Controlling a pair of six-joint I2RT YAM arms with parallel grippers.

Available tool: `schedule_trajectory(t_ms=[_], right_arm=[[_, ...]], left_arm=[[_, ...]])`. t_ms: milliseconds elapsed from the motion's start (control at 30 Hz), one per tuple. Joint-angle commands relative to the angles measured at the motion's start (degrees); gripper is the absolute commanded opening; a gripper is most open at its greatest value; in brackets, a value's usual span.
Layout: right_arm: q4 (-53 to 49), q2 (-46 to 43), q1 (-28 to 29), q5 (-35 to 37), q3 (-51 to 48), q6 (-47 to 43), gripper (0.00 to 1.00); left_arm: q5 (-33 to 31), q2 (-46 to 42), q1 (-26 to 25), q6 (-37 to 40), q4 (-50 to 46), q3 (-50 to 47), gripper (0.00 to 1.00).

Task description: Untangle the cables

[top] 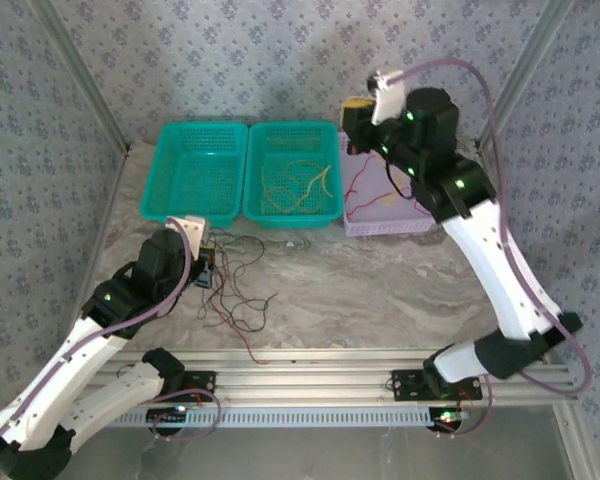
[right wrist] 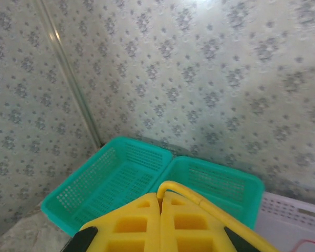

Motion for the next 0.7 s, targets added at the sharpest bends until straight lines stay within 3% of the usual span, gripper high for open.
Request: schedule_trajectory(t_ms=[0,300,667], right_arm=[[-2.74,6.52,0.17,-4.71,7.65,0.04,0.0],[-9.14,27.97,-0.34,-5.56,26.73,-4.17,0.0],[-12.45,45.13,-2.06,-5.81,33.53,-3.14,0.0]], left_arm=[[1.6,-0.12,0.32,-0.89,1.79,-0.45,0.0],[1.17,0.01,0.72,-0.07,1.34,-0.78,0.0],[0.9,-0.3,0.76,0.93,0.62,-1.4,0.0]])
